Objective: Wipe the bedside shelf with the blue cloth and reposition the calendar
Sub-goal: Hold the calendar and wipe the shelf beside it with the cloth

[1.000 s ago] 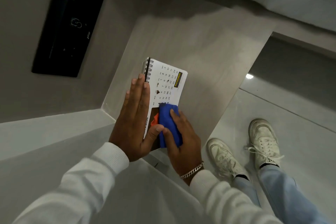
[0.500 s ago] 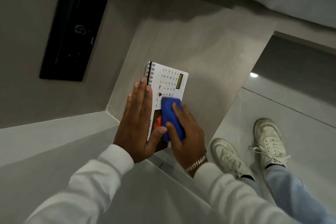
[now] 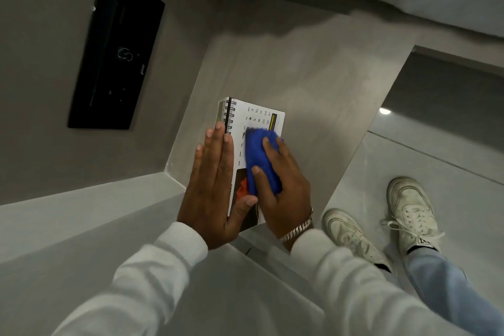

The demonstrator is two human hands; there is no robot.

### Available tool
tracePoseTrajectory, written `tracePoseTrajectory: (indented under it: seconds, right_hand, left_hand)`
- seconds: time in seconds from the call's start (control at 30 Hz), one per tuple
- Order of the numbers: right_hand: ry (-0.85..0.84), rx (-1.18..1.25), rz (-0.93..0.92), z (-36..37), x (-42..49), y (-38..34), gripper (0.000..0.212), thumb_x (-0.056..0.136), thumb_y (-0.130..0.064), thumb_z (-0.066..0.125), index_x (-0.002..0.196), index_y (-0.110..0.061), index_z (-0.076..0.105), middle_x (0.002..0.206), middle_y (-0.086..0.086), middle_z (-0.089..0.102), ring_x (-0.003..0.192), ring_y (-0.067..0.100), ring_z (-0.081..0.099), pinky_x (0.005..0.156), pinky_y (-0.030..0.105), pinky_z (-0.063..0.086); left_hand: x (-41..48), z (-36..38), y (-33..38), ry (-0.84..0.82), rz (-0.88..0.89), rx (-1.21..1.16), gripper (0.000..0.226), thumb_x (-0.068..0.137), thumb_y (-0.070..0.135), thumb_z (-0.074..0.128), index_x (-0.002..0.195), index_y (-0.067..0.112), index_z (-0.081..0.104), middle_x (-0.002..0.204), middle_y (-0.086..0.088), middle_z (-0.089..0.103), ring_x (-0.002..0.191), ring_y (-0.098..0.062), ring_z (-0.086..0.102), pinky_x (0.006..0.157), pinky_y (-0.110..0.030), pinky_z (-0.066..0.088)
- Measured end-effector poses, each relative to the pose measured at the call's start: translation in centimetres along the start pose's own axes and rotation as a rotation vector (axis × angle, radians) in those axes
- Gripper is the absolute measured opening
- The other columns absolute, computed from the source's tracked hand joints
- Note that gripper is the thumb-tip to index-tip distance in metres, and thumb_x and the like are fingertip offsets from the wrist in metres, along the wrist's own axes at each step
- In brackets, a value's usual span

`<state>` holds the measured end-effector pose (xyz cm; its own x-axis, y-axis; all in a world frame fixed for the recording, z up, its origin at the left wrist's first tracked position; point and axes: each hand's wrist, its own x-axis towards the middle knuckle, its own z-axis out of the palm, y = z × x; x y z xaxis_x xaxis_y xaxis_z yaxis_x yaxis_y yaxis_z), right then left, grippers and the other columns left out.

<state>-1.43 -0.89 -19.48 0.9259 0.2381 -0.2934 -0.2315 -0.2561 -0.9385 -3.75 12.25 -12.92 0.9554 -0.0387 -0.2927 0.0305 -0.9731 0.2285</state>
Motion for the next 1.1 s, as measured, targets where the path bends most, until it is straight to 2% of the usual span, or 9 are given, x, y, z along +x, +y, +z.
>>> tracePoseTrajectory:
  seconds: [0.13, 0.23, 0.43, 0.6, 0.7, 0.83, 0.93, 1.03, 1.1]
  right_hand:
    - [-0.086, -0.002, -0.035, 0.4, -4.2, 0.2, 0.054, 0.095, -0.041, 0.044, 0.145, -0.023, 0.034, 0.155, 0.006, 0.029, 0.139, 0.014, 0.031, 0.108, 0.009, 0.022]
    - [-0.077, -0.005, -0.051, 0.4, -3.1, -0.3, 0.054, 0.094, -0.041, 0.042, 0.145, -0.024, 0.034, 0.156, 0.007, 0.029, 0.138, 0.014, 0.03, 0.107, 0.01, 0.022]
    - [0.065, -0.021, -0.032, 0.4, 2.5, -1.1, 0.053, 0.093, -0.029, 0.052, 0.143, -0.014, 0.04, 0.153, 0.014, 0.036, 0.134, 0.029, 0.044, 0.101, 0.016, 0.029]
    - [0.012, -0.034, -0.019, 0.5, -0.8, -0.3, 0.054, 0.094, -0.026, 0.055, 0.144, -0.015, 0.038, 0.154, 0.011, 0.033, 0.135, 0.022, 0.038, 0.1, 0.007, 0.023]
    - [-0.024, 0.006, -0.023, 0.5, -2.3, -0.8, 0.053, 0.094, -0.037, 0.049, 0.144, -0.023, 0.035, 0.154, 0.002, 0.029, 0.137, 0.015, 0.033, 0.102, 0.005, 0.021]
    - [0.048, 0.025, -0.051, 0.6, 0.7, -1.9, 0.052, 0.094, -0.028, 0.052, 0.143, -0.016, 0.04, 0.154, 0.01, 0.034, 0.135, 0.017, 0.037, 0.103, 0.009, 0.025]
    - [0.135, 0.035, -0.055, 0.4, 3.5, -1.8, 0.051, 0.095, -0.023, 0.054, 0.143, -0.018, 0.038, 0.152, 0.013, 0.038, 0.132, 0.018, 0.042, 0.1, 0.012, 0.029]
    - [0.099, 0.002, -0.042, 0.2, 3.0, -0.6, 0.055, 0.096, -0.019, 0.056, 0.143, -0.026, 0.029, 0.154, 0.012, 0.035, 0.135, 0.026, 0.043, 0.101, 0.021, 0.034]
    - [0.049, -0.026, -0.042, 0.1, 1.2, 0.3, 0.055, 0.095, -0.018, 0.058, 0.143, -0.023, 0.031, 0.153, 0.014, 0.034, 0.135, 0.027, 0.041, 0.104, 0.03, 0.039]
  left_hand:
    - [0.0, 0.1, -0.1, 0.01, 0.017, -0.015, 0.082, 0.093, 0.066, 0.018, 0.153, 0.018, -0.012, 0.164, 0.003, -0.019, 0.154, -0.024, -0.006, 0.125, -0.047, 0.006]
    - [0.0, 0.2, -0.2, 0.026, 0.027, -0.052, 0.082, 0.093, 0.065, 0.019, 0.153, 0.019, -0.012, 0.164, 0.004, -0.019, 0.154, -0.024, -0.006, 0.124, -0.05, 0.01]
    - [0.1, 0.2, -0.2, 0.033, 0.026, -0.068, 0.083, 0.093, 0.065, 0.02, 0.153, 0.017, -0.011, 0.165, 0.002, -0.018, 0.154, -0.025, -0.005, 0.121, -0.058, 0.018]
    - [0.0, 0.0, -0.1, 0.011, 0.027, -0.025, 0.085, 0.093, 0.065, 0.018, 0.154, 0.012, -0.009, 0.165, -0.002, -0.014, 0.154, -0.028, -0.004, 0.124, -0.053, 0.011]
    - [0.0, 0.1, -0.2, 0.017, 0.038, -0.012, 0.083, 0.093, 0.064, 0.018, 0.153, 0.014, -0.011, 0.165, -0.001, -0.016, 0.154, -0.028, -0.004, 0.124, -0.052, 0.008]
    - [0.0, 0.2, -0.3, 0.019, 0.05, -0.009, 0.083, 0.094, 0.063, 0.017, 0.153, 0.012, -0.01, 0.165, -0.006, -0.014, 0.154, -0.029, -0.004, 0.124, -0.053, 0.008]
    - [0.0, 0.1, -0.3, 0.016, 0.046, -0.013, 0.084, 0.094, 0.062, 0.018, 0.153, 0.009, -0.008, 0.165, -0.011, -0.011, 0.154, -0.03, -0.004, 0.124, -0.052, 0.007]
    - [0.1, 0.1, -0.2, 0.004, 0.022, -0.007, 0.086, 0.093, 0.064, 0.018, 0.153, 0.006, -0.004, 0.165, -0.012, -0.008, 0.154, -0.028, -0.004, 0.125, -0.05, 0.005]
    - [0.1, 0.0, -0.1, -0.002, 0.008, 0.003, 0.086, 0.093, 0.065, 0.018, 0.153, 0.007, -0.003, 0.165, -0.011, -0.007, 0.154, -0.027, -0.004, 0.124, -0.051, 0.007]
